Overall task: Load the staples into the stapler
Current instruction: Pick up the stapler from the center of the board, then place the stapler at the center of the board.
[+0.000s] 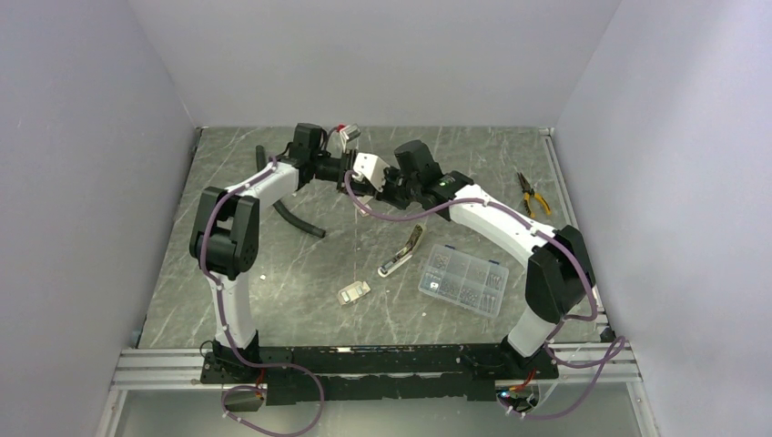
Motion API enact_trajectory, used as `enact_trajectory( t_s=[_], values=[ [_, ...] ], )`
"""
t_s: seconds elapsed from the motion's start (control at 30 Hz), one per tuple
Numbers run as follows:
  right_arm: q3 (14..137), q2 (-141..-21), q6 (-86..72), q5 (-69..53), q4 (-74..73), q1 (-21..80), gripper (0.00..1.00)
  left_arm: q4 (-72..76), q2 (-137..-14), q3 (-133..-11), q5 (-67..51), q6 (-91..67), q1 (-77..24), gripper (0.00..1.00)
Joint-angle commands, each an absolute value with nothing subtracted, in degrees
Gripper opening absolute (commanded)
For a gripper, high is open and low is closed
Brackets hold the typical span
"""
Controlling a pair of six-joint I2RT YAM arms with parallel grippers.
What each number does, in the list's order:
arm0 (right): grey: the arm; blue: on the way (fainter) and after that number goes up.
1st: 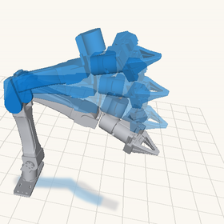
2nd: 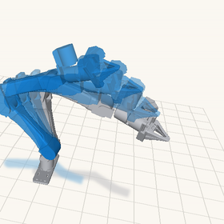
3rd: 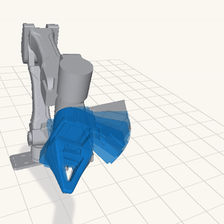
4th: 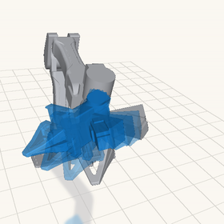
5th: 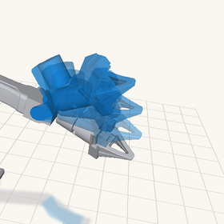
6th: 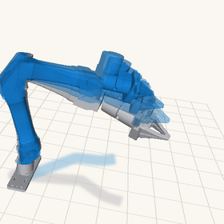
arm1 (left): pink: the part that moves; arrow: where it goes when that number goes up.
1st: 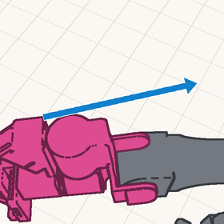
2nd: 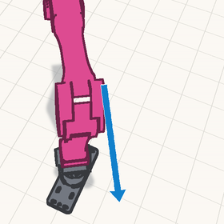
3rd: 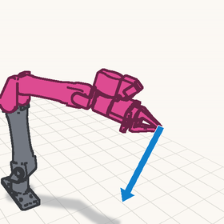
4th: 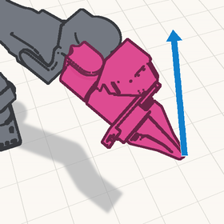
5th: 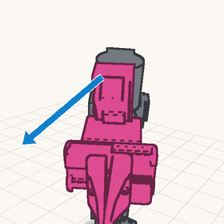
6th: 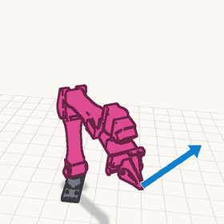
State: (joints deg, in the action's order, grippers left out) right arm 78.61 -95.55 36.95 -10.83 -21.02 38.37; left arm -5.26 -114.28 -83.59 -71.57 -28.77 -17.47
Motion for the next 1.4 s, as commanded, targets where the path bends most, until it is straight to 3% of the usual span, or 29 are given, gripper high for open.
enact_trajectory(
  t_s=[0.0,0.1,0.23,0.4,0.6,0.7,0.83,1.03,1.2,1.37],
  values=[
    [78.0,-93.2,35.7,-13.0,-18.8,38.4,0.34,-12.3,-111.3,-83.0,-70.5,-17.1,-18.5,0.03],
    [77.1,-90.9,34.2,-16.4,-19.5,36.9,0.51,-16.0,-106.1,-80.1,-63.2,-7.0,-18.5,0.03],
    [76.9,-87.5,32.0,-26.8,-22.7,32.2,0.65,-11.5,-95.4,-70.6,-51.1,4.4,-18.9,0.03],
    [73.3,-84.5,23.8,-40.3,-18.7,26.0,0.66,1.8,-79.2,-54.7,-39.2,13.4,-22.0,0.03],
    [73.2,-86.2,20.3,-42.1,-18.5,25.9,0.64,-4.4,-77.7,-54.7,-35.8,15.7,-22.1,0.03],
    [72.2,-85.8,21.2,-40.3,-19.1,26.0,0.63,-14.0,-79.8,-58.7,-33.0,15.7,-22.2,0.03],
    [69.2,-84.3,22.0,-38.6,-17.9,25.9,0.63,-37.3,-87.9,-71.0,-32.2,16.7,-22.1,0.03],
    [66.5,-83.9,21.4,-39.0,-16.1,24.4,0.63,-58.4,-97.1,-82.0,-41.2,12.3,-21.4,0.03],
    [65.5,-84.5,21.4,-38.9,-16.1,23.2,0.63,-67.6,-109.6,-86.5,-55.0,8.1,-19.7,0.03],
    [65.1,-84.5,21.8,-37.7,-16.3,22.4,0.63,-65.9,-117.2,-85.0,-59.1,2.5,-17.0,0.03]
  ],
)
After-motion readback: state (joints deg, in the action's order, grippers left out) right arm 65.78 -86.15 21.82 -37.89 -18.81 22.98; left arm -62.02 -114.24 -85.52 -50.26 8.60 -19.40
